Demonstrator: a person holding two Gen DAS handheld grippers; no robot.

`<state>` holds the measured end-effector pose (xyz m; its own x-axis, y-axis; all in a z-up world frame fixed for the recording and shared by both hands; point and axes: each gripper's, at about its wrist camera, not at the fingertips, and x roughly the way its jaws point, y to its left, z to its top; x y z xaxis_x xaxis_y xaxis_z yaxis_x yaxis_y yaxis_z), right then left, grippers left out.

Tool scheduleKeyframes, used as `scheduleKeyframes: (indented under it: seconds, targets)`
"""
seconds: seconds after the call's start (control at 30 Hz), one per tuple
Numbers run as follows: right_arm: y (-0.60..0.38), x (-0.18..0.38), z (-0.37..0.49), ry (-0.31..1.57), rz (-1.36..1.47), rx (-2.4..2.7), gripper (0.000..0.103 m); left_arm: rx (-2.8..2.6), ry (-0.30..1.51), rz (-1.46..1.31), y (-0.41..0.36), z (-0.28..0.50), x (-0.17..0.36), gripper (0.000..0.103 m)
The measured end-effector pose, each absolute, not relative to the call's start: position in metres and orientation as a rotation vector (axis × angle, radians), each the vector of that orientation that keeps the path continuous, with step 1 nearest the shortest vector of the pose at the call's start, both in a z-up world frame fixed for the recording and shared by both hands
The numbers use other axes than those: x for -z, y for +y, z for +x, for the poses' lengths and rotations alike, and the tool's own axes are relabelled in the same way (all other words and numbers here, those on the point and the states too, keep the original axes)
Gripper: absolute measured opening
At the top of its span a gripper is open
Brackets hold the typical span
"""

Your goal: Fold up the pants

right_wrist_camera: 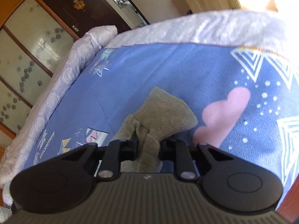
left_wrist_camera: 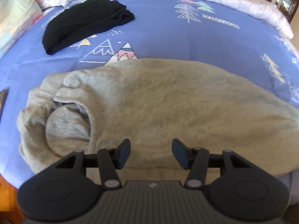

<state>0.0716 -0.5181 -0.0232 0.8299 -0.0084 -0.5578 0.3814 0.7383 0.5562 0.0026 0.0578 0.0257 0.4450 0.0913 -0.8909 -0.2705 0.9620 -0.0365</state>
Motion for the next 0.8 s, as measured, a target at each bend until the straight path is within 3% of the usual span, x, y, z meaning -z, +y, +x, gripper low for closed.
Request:
scheduleKeyframes:
  seconds: [0.23,0.4,0.5,0.57,0.67,0.8]
  targets:
    - [-0.414,-0.050,0.049,0.440,0.480,-0.023,0.021,-0.191,1.048,-0.232,0.066,-0.007,-0.027,0.050]
    - [-0.293,-0.053,0.044,0.501,0.308,-0.269,0.022,-0.148,1.008,-0.291,0.076,-0.020,-0.035,0.051]
    - [-0.219,-0.025,0.043,0.606,0.211,-0.454,0.036,-0.138,1.003,-0.309,0.081,-0.025,-0.035,0.051]
    - [-0.194,-0.011,0.040,0.676,0.196,-0.596,0.062,-0.119,1.002,-0.325,0.084,-0.029,-0.036,0.051]
    - [-0.193,-0.014,0.027,0.679,0.177,-0.675,0.070,-0.061,0.978,-0.350,0.085,-0.032,-0.042,0.052]
    - [-0.234,-0.028,0.018,0.635,0.231,-0.635,0.068,0.029,0.965,-0.402,0.077,-0.017,-0.049,0.053]
